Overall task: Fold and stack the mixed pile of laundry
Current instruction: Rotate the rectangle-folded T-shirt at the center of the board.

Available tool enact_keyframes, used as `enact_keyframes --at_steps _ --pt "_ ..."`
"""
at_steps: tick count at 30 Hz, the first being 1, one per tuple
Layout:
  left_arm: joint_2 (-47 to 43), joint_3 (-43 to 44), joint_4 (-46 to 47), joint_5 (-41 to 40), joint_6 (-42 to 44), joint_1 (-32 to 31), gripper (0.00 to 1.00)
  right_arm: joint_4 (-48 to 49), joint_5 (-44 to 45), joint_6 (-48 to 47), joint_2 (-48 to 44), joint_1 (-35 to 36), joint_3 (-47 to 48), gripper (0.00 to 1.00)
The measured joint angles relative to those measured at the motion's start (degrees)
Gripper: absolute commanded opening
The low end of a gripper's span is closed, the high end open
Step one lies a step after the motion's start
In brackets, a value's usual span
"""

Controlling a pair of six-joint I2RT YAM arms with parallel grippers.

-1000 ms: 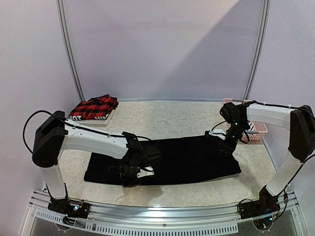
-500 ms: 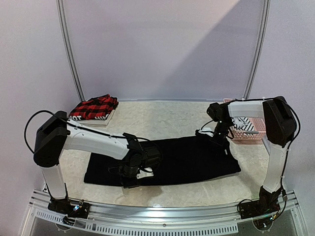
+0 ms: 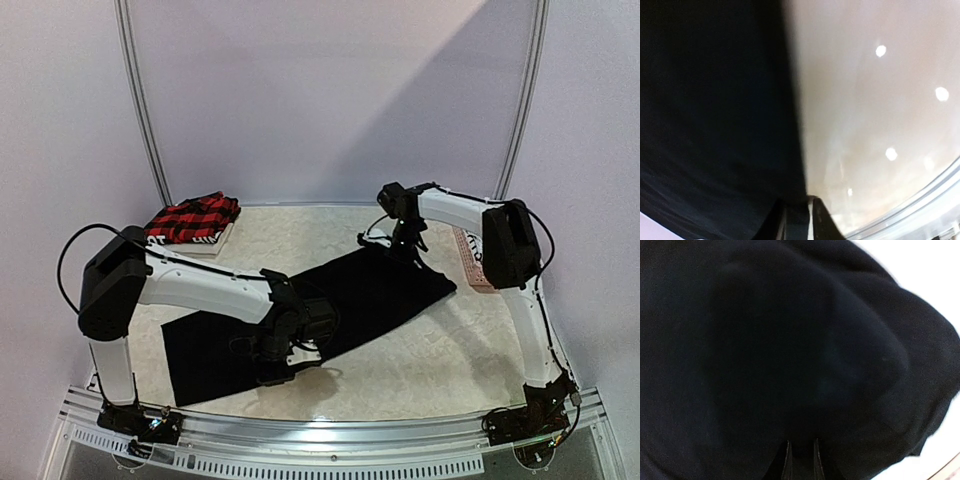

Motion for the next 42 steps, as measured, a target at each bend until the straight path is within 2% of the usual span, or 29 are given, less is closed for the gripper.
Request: enact_keyframes --at_steps 2,6,8,11,13,15,19,25,28,30,35,39,42 --pt "2.2 3.4 -0.3 0.3 0.2 -0.6 0.32 0.2 1.0 -1.0 5.0 0.2 8.3 0.16" --pt "5.6 10.1 -0.7 1.0 0.5 -1.6 0.41 5.1 3.9 -3.2 12.9 0.8 20.8 0.26" --pt "5.9 12.6 -0.7 0.8 0.7 -1.9 0.47 8.3 5.4 -4.6 14.5 1.0 22.8 0.31" --pt "4.9 14.1 -0.7 0.3 0.0 -2.2 0.5 10.2 6.4 -5.0 14.8 1.0 22.9 0.38" --pt "3.0 13.9 -0.7 -0.8 -1.5 -2.3 0.51 11.9 6.1 -4.0 13.2 1.0 19.9 0.43" --pt "0.6 13.2 -0.5 -1.9 -3.7 -2.3 0.51 14.6 4.9 -2.1 8.8 0.9 12.4 0.48" --pt "-5.5 8.4 0.2 -4.0 -10.1 -2.3 0.51 15.8 1.1 2.1 -6.7 0.5 -8.6 0.52" --pt "-11.3 -4.4 1.8 -3.4 -18.2 -2.9 0.47 15.8 -5.5 8.4 -26.8 0.5 -22.4 0.52" --pt "-11.6 -8.9 3.6 -2.1 -20.5 -3.2 0.46 15.9 -8.4 10.8 -30.7 0.2 -26.7 0.51" --pt "-11.4 -10.1 4.6 -1.6 -21.4 -3.5 0.43 15.5 -9.8 12.5 -30.9 -0.1 -29.0 0.5" --pt "-9.4 -10.3 8.2 -1.0 -22.3 -4.2 0.29 13.4 -12.5 17.4 -27.2 -2.1 -31.2 0.46" --pt "-6.9 -8.8 8.8 -0.1 -22.0 -4.8 0.16 12.8 -12.5 19.3 -21.9 -3.3 -29.6 0.4" --pt "-5.1 -6.6 7.9 -0.5 -21.4 -5.3 0.06 11.4 -11.4 19.7 -16.2 -3.4 -24.9 0.35"
